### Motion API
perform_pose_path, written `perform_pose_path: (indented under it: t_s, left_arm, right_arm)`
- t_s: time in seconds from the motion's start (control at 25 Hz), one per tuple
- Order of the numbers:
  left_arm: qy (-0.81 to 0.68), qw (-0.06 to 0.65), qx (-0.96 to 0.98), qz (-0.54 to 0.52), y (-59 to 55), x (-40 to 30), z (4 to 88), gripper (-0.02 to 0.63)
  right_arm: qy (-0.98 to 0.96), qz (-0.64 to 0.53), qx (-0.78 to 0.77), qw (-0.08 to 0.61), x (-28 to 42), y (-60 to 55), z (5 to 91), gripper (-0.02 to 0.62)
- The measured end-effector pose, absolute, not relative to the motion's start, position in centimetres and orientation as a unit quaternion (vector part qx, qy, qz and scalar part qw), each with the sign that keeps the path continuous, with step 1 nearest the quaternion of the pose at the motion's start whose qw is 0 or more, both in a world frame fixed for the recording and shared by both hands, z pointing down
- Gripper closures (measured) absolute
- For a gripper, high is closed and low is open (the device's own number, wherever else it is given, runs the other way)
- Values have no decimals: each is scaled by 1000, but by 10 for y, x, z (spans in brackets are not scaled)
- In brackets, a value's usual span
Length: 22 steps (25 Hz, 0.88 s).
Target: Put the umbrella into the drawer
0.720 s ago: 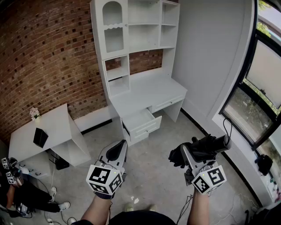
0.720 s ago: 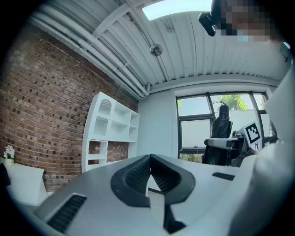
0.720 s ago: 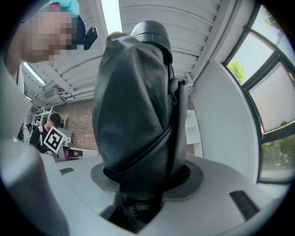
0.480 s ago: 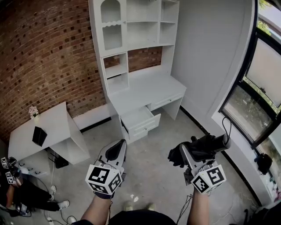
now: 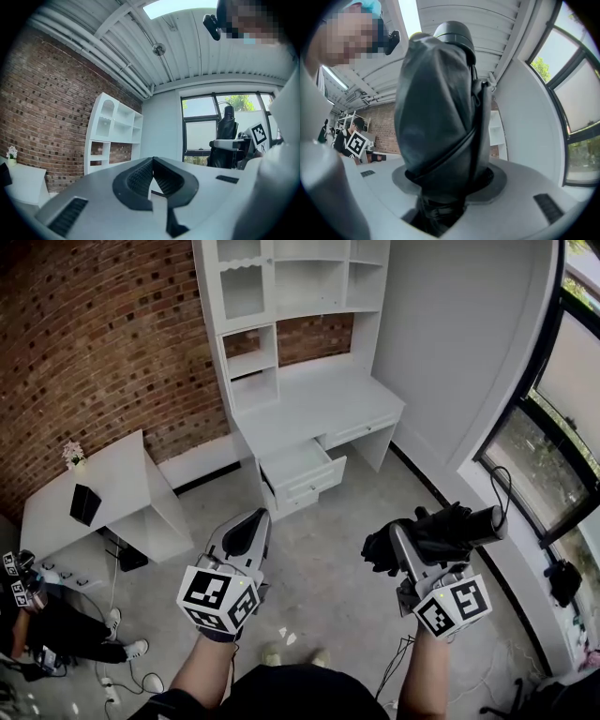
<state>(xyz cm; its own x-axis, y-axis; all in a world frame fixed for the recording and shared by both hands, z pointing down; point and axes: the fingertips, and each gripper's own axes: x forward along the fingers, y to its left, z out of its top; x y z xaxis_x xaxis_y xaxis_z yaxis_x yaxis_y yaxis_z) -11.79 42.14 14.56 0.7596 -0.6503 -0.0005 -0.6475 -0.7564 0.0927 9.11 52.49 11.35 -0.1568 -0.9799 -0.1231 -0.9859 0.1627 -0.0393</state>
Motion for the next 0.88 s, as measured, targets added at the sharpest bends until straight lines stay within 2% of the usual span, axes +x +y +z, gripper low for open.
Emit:
perform_pose_path:
  t_s: [0.88]
  left_arm:
    - [-383,35,923,-11,445,-82,146,600]
  right_arm:
    - [788,14,-609,88,135,531,127,388]
